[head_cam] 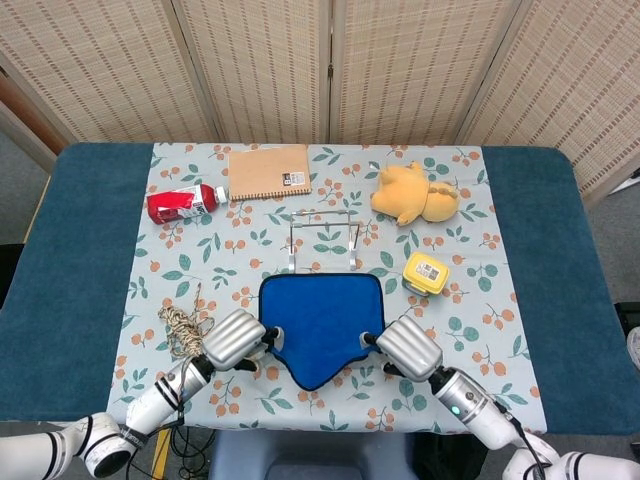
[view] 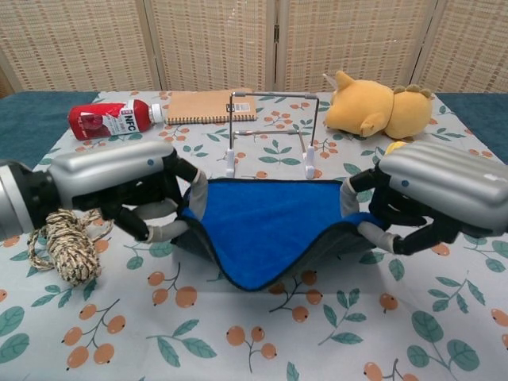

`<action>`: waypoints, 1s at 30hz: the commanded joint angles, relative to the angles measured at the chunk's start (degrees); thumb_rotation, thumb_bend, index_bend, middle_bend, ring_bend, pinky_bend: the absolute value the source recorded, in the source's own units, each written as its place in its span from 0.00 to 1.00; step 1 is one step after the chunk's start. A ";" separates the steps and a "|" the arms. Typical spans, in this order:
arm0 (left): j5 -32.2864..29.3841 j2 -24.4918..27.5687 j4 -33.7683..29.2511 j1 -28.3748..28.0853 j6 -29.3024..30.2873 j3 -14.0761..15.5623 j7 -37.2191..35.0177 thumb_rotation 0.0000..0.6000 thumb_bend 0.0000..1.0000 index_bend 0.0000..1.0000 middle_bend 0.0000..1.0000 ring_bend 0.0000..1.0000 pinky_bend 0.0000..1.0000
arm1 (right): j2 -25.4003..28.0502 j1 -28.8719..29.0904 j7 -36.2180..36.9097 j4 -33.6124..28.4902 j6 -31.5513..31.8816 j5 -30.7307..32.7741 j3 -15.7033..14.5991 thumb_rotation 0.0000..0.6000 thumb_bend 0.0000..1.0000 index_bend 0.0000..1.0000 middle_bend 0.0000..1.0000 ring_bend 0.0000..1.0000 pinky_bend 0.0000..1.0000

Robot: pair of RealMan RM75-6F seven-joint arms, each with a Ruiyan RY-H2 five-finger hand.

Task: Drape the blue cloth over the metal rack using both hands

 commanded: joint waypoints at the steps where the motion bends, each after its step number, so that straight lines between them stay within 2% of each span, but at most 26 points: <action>1: -2.24 1.40 -1.06 -2.50 -1.56 -3.37 -1.34 1.00 0.44 0.57 0.91 0.92 1.00 | 1.58 0.86 -0.68 -1.63 0.49 1.21 2.09 1.00 0.49 0.70 0.93 0.86 0.94; 6: -6.52 1.55 -0.54 -5.91 -4.33 -8.03 -1.95 1.00 0.44 0.58 0.91 0.92 1.00 | 3.27 2.06 -1.44 -2.92 0.91 3.37 5.61 1.00 0.49 0.71 0.93 0.86 0.94; 16: -16.46 0.20 4.05 -13.01 -10.47 -15.09 1.59 1.00 0.44 0.58 0.91 0.92 1.00 | 5.76 5.21 -3.70 -4.03 -1.39 9.03 11.39 1.00 0.49 0.71 0.93 0.86 0.94; 21: -22.21 -0.42 6.77 -16.22 -12.82 -17.59 4.29 1.00 0.44 0.58 0.91 0.92 1.00 | 6.26 6.92 -4.80 -3.43 -3.00 12.30 13.80 1.00 0.49 0.71 0.93 0.86 0.94; 30: -30.34 -1.52 12.34 -19.89 -13.87 -20.34 6.87 1.00 0.44 0.58 0.91 0.92 1.00 | 5.92 10.44 -6.54 -0.43 -6.31 18.66 17.52 1.00 0.49 0.71 0.93 0.86 0.94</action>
